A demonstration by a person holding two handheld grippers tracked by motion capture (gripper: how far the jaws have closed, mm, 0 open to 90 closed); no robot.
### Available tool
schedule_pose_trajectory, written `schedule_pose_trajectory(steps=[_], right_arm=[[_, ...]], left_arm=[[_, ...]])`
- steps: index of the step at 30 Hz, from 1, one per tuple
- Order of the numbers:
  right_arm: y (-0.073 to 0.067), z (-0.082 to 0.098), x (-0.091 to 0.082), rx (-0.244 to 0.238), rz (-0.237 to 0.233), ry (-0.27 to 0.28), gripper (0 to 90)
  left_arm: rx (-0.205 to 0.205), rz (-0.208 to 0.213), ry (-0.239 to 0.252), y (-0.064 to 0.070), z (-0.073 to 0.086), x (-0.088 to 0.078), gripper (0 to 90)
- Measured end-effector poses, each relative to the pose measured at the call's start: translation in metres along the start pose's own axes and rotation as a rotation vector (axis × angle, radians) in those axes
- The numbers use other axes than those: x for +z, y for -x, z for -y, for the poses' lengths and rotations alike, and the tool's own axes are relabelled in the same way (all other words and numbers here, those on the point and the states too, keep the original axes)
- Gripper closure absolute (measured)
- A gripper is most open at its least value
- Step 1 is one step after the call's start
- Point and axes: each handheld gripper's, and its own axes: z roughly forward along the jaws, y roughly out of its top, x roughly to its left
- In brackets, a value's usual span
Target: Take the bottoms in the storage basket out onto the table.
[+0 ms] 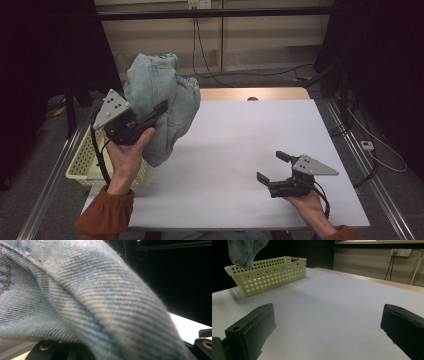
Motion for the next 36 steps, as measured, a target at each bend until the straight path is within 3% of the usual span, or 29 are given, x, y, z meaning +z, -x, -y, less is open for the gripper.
schedule_pose_trajectory(steps=[24, 36], right_arm=[[0.000, 0.000, 0.000, 0.001, -0.004, 0.001, 0.0], [0.000, 0.000, 0.000, -0.001, -0.004, 0.002, 0.0]], left_arm=[[-0.005, 0.067, -0.017, 0.017, -0.003, 0.027, 71.1], [-0.027, 0.085, -0.030, 0.025, -0.001, 0.039, 70.9]])
